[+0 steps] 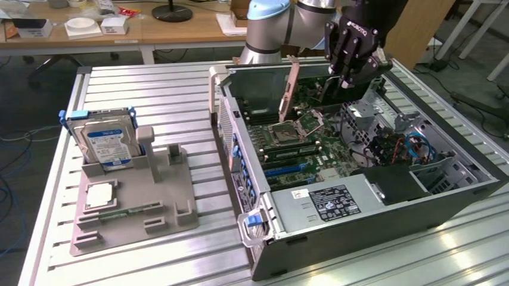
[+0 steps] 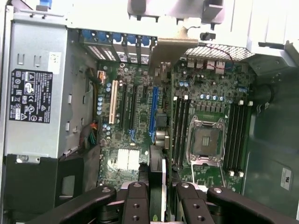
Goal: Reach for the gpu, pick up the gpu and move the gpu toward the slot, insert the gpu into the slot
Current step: 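Insert the gpu into the slot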
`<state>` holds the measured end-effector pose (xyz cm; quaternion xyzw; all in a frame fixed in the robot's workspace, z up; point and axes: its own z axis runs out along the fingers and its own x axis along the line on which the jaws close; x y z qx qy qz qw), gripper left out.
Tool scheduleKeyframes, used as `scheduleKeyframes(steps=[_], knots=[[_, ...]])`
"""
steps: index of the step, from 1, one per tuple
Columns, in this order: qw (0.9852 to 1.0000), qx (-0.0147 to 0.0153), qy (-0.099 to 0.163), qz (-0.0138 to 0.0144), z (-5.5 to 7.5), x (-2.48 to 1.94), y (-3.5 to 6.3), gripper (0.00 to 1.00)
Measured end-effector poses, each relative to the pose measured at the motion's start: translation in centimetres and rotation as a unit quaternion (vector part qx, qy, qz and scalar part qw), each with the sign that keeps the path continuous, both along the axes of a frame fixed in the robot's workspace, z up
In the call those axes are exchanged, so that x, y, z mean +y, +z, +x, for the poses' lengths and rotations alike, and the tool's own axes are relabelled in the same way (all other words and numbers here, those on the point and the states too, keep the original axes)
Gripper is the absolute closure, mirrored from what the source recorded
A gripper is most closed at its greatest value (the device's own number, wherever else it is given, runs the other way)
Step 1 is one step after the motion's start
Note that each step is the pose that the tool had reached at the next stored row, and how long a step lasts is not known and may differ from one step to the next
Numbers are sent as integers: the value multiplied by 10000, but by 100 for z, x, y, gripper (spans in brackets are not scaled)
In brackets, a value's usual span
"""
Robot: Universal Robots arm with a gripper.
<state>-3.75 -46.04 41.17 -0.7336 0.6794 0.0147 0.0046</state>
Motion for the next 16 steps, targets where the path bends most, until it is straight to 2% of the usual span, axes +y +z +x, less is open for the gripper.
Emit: scheduleKeyframes(steps=[4,6,12,13,16], knots=[[9999,-1,-107,0,-1,30,-65,73],[9998,-2,-192,0,-11,35,-93,73],[9998,-2,-209,0,-57,43,-174,73],[9998,-6,-209,0,-57,43,-179,73],[9998,-47,-210,1,-58,43,-204,73]])
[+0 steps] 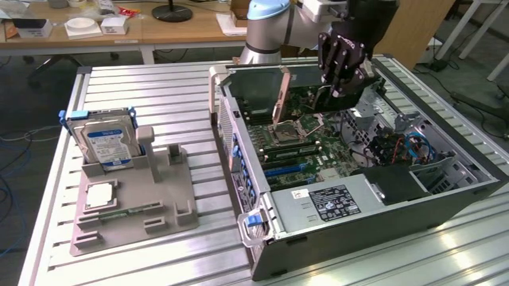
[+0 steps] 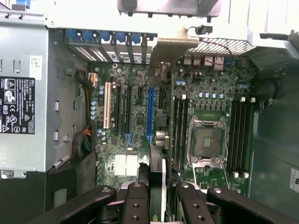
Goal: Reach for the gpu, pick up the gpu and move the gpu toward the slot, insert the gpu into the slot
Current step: 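Insert the gpu into the slot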
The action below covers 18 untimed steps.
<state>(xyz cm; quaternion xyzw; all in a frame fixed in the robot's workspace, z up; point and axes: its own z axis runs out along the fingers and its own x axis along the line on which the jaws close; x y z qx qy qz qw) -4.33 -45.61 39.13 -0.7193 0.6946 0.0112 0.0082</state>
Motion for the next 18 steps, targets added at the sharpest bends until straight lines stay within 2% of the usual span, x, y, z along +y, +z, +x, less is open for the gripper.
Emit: scheduleKeyframes(steps=[3,7,12,18], knots=[[10000,-41,0,0,-16,6,-36,73],[10000,-72,-70,-1,-52,10,-84,73],[9999,-74,-134,-1,-113,10,-137,73],[9999,-74,-135,-1,-172,12,-247,73]])
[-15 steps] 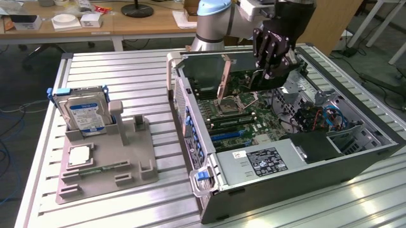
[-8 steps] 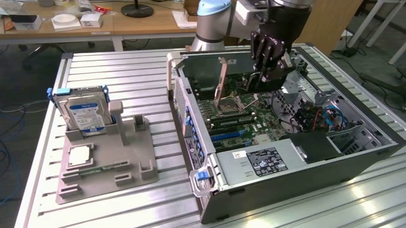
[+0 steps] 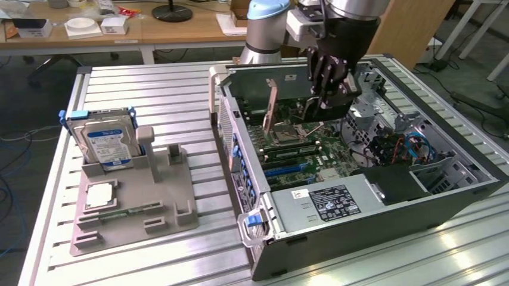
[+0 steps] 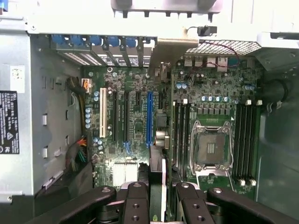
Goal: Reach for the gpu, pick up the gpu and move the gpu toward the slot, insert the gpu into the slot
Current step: 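Insert the gpu into the slot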
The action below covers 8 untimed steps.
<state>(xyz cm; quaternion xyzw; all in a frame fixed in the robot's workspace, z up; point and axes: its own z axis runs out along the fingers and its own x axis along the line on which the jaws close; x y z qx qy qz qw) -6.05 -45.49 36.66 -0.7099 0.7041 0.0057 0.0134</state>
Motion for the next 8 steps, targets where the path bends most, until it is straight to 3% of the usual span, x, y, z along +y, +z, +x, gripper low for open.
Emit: scheduleKeyframes(steps=[8], knots=[[10000,0,0,0,-17,0,-145,73]])
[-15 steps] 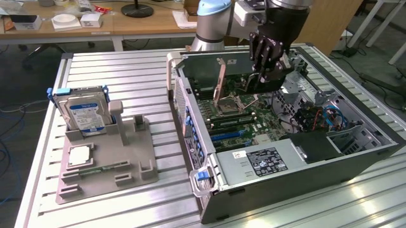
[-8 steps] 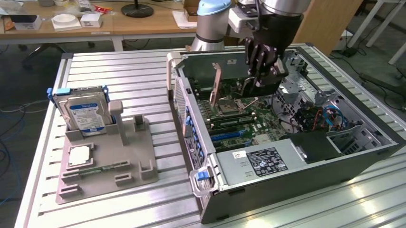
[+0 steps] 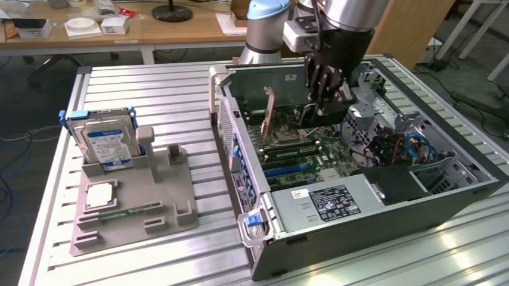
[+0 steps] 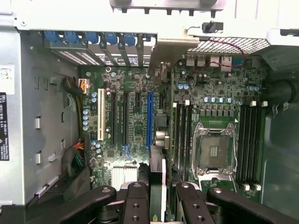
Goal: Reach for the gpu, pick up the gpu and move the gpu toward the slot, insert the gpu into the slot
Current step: 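Insert the gpu into the slot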
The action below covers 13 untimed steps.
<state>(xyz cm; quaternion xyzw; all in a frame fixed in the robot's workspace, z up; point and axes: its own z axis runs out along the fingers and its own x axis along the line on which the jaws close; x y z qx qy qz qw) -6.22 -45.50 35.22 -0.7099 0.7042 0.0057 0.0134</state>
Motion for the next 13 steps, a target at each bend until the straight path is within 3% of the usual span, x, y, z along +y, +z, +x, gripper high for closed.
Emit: scheduleKeyframes(steps=[13], knots=[[10000,0,1,0,-105,0,-207,73]])
